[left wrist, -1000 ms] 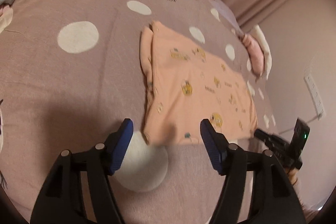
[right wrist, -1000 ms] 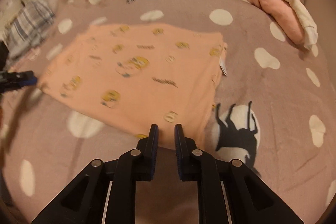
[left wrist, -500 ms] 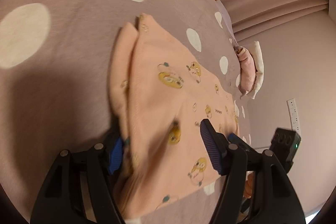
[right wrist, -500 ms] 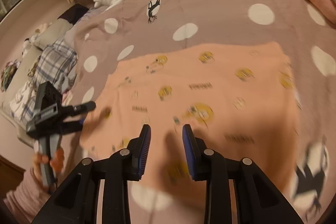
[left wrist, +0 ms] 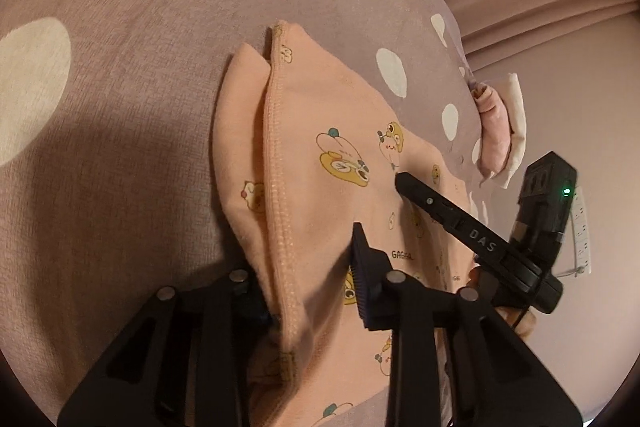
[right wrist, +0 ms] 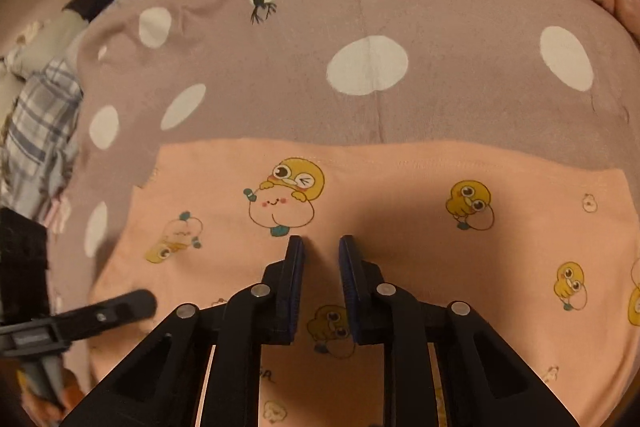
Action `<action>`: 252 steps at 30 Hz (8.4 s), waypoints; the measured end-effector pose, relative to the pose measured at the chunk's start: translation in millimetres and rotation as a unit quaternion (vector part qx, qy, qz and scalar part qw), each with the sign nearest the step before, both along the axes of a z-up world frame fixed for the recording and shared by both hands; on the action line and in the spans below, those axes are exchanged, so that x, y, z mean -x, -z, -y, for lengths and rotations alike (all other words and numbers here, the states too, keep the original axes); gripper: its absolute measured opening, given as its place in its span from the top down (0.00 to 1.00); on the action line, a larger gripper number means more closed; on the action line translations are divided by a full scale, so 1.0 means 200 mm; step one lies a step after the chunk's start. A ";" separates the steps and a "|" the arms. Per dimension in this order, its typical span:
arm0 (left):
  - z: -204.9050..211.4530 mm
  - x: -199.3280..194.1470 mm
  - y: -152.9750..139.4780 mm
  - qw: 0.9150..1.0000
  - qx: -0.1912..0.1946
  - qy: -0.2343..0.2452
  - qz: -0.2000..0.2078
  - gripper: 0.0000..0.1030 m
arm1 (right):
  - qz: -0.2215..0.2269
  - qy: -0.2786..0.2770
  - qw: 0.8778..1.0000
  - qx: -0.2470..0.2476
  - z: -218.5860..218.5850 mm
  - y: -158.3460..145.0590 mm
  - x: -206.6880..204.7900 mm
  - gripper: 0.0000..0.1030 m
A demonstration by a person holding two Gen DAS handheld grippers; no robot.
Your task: Fold small clothes
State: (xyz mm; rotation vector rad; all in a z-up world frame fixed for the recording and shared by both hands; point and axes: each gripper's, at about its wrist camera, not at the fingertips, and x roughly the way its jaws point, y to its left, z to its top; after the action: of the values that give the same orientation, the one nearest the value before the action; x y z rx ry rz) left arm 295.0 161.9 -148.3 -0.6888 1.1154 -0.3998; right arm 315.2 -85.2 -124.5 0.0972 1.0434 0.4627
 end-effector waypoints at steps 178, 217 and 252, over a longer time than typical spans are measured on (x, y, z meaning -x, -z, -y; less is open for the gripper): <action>0.79 0.30 -0.21 0.972 -0.176 0.145 0.054 0.38 | 0.034 0.053 0.991 -0.114 0.97 -0.09 0.85 0.61; 1.10 -0.15 -0.17 0.934 -0.277 0.194 0.118 0.72 | 0.101 0.049 0.991 -0.079 0.85 -0.25 0.42 0.67; 1.03 0.14 -0.16 0.927 -0.293 0.204 0.114 0.72 | 0.072 0.037 0.996 0.027 0.81 -0.08 0.39 0.71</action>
State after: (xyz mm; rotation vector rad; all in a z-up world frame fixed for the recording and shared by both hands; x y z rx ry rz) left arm 267.6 -45.1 -115.6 0.1239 1.0772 -0.4556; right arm 236.6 -246.7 -107.7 0.0541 0.9069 0.3691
